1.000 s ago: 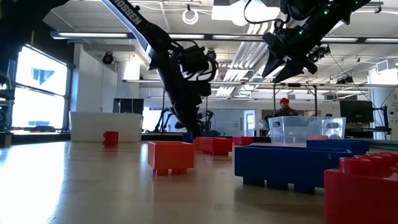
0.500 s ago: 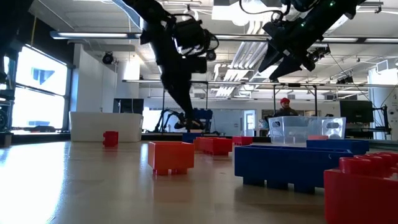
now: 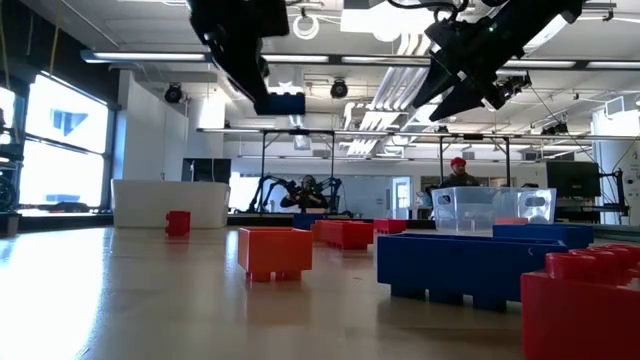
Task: Sort & place blocks by color
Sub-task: Put the blue game piece into the gray bin
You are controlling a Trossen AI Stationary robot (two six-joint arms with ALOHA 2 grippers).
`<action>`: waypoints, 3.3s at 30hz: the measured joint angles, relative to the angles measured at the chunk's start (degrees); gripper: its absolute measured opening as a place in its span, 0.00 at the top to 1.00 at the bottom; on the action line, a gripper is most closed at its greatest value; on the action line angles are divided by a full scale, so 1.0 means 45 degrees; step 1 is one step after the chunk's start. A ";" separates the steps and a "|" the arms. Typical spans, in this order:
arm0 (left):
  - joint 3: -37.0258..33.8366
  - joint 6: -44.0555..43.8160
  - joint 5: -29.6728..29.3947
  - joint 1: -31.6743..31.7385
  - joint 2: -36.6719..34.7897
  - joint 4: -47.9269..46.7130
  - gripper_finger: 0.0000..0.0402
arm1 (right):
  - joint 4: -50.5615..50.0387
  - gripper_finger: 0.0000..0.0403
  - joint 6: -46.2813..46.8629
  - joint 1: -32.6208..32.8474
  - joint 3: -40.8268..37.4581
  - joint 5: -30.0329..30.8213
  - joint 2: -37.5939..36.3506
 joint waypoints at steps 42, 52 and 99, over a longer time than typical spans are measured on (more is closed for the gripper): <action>-0.4899 -1.3334 -0.1941 -1.1811 -0.5921 -0.4183 0.70 | 1.0521 0.45 -0.8141 0.3228 0.0000 -0.1107 0.2339; -0.5531 -1.5978 -0.1516 -1.3357 -0.5921 -0.3685 0.70 | 1.0644 0.45 -0.7192 0.2839 0.0000 -0.1107 0.3942; -0.6845 -1.8246 -0.0824 -1.3973 -0.5916 -0.0687 0.50 | 0.8973 0.45 -0.4697 0.2098 0.1114 -0.1981 0.7155</action>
